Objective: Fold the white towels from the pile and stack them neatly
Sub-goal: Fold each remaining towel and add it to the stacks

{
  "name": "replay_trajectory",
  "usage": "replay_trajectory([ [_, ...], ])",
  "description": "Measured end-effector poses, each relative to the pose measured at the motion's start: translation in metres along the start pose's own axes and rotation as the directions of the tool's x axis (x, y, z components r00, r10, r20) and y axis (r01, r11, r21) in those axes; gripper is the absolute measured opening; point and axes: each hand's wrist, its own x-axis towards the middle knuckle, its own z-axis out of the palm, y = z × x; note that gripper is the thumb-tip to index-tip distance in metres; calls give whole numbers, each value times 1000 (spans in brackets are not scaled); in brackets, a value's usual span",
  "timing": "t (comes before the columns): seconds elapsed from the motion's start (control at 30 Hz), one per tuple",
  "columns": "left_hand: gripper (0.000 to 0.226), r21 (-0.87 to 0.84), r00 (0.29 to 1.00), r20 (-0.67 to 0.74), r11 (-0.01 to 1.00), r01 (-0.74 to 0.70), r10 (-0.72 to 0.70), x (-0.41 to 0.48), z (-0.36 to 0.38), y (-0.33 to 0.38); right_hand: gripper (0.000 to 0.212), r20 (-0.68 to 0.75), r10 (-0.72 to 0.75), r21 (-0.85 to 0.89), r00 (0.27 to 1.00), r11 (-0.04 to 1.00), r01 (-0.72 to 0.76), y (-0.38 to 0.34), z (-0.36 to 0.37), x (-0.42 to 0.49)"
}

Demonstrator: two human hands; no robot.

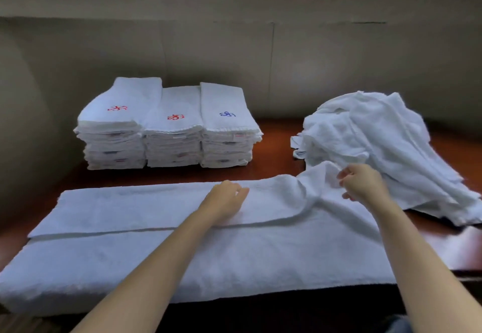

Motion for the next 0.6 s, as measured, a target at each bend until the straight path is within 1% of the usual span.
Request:
replay_trajectory([
  [0.07,43,-115,998,23,992,-56,59,15,16,37,24,63,90,111,994,989,-96,13,3,7],
  [0.13,41,-224,996,20,971,-81,88,34,33,71,23,79,144,196,986,968,-157,26,5,16],
  [0.2,36,-351,1000,-8,936,-23,22,58,45,96,25,84,188,291,979,935,-204,37,6,26],
  [0.27,52,-452,996,0,889,75,-84,82,48,116,30,114,241,402,964,876,-266,46,8,34],
  [0.3,57,-443,994,14,890,107,-113,94,48,124,31,134,259,434,957,852,-291,49,9,37],
  [0.33,60,-392,990,33,910,137,-135,105,47,130,31,150,273,440,950,842,-311,53,11,40],
  [0.4,60,-221,972,143,951,216,-187,123,42,142,27,197,283,428,939,836,-342,60,11,45],
  [0.43,59,-156,953,230,960,234,-196,128,38,147,25,213,269,401,939,852,-336,64,10,48],
  [0.47,56,-131,924,330,960,249,-195,134,35,151,21,215,240,337,947,892,-302,66,9,50],
  [0.53,54,-191,854,489,934,302,-176,147,33,154,17,176,179,152,968,966,-207,70,5,54],
  [0.6,53,-281,822,552,897,340,-139,154,31,153,21,160,148,29,976,987,-155,71,4,57],
])
